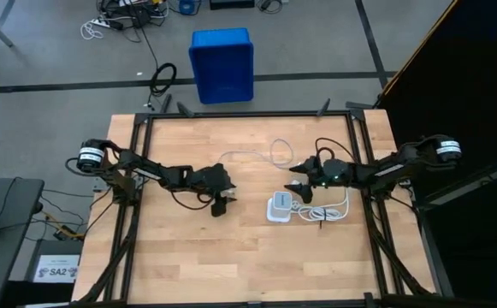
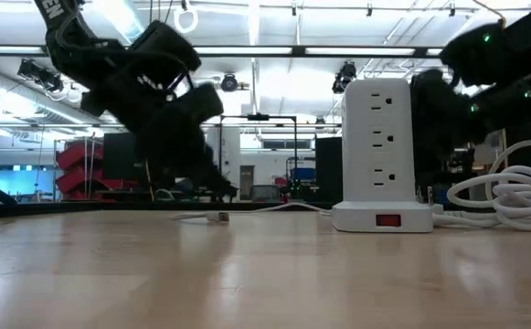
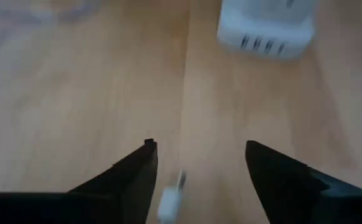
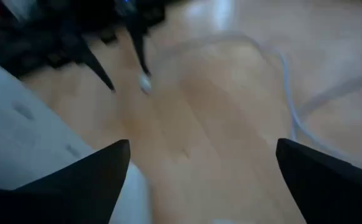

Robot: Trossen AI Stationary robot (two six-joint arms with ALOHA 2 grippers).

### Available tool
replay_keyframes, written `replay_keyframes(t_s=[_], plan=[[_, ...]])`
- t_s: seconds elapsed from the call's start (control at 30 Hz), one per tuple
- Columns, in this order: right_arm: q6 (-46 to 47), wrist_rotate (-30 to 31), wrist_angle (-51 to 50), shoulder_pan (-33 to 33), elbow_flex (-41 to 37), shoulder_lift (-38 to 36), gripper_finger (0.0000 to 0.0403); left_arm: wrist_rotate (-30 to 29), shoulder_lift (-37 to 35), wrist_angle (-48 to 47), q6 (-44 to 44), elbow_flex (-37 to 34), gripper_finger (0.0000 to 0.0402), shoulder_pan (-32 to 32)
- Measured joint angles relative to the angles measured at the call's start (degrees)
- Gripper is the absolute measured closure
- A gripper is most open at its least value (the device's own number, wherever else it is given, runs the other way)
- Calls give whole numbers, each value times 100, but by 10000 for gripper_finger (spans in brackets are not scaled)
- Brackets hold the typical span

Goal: Insert USB
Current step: Return to Home Position

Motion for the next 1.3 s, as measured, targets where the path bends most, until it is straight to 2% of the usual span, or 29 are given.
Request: replay_keyframes(t_s=[0.17,0.27,0.4,0.5,0.63,0.7,0.77,0.8,0.9,1.0,1.07,1.13,1.23,1.3], plan=[[-202,-94,-20,-75,-2,-875,37,-18,-754,-7,210,145,166,10],[-419,-613,-63,-289,-2,-1632,55,-58,-1507,-261,386,212,172,11],[-501,-1273,-530,-736,2,-2985,99,-361,-2866,-1365,621,299,196,32],[-669,-1634,-1986,-1171,272,-4194,154,-808,-4021,-2293,669,317,236,50],[-1323,-1328,-4749,-1681,1185,-5515,259,-1638,-5272,-3238,538,322,325,50],[-1702,-1079,-5384,-1830,1511,-5965,319,-1931,-5605,-3378,431,269,376,54],[-2073,-1045,-5541,-1908,1659,-6303,375,-1931,-5876,-3366,435,168,391,54],[-2184,-1046,-5560,-1928,1682,-6451,388,-1855,-5963,-3386,453,118,392,52],[-2242,-1132,-5757,-1934,1686,-6830,387,-1685,-6253,-3386,466,-75,399,48],[-2271,-1240,-6445,-1932,1686,-7161,388,-1578,-6632,-3383,467,-313,400,50],[-2299,-1225,-6757,-1934,1762,-7129,397,-1554,-6948,-3375,452,-479,401,50],[-2408,-1171,-6726,-1934,1895,-7114,401,-1541,-7231,-3378,444,-631,401,51],[-2427,-622,-6357,-1939,1981,-7135,400,-1593,-7636,-3350,431,-851,402,55],[-2578,-591,-6357,-1939,1961,-7132,402,-1591,-7835,-3299,419,-1034,402,54]])
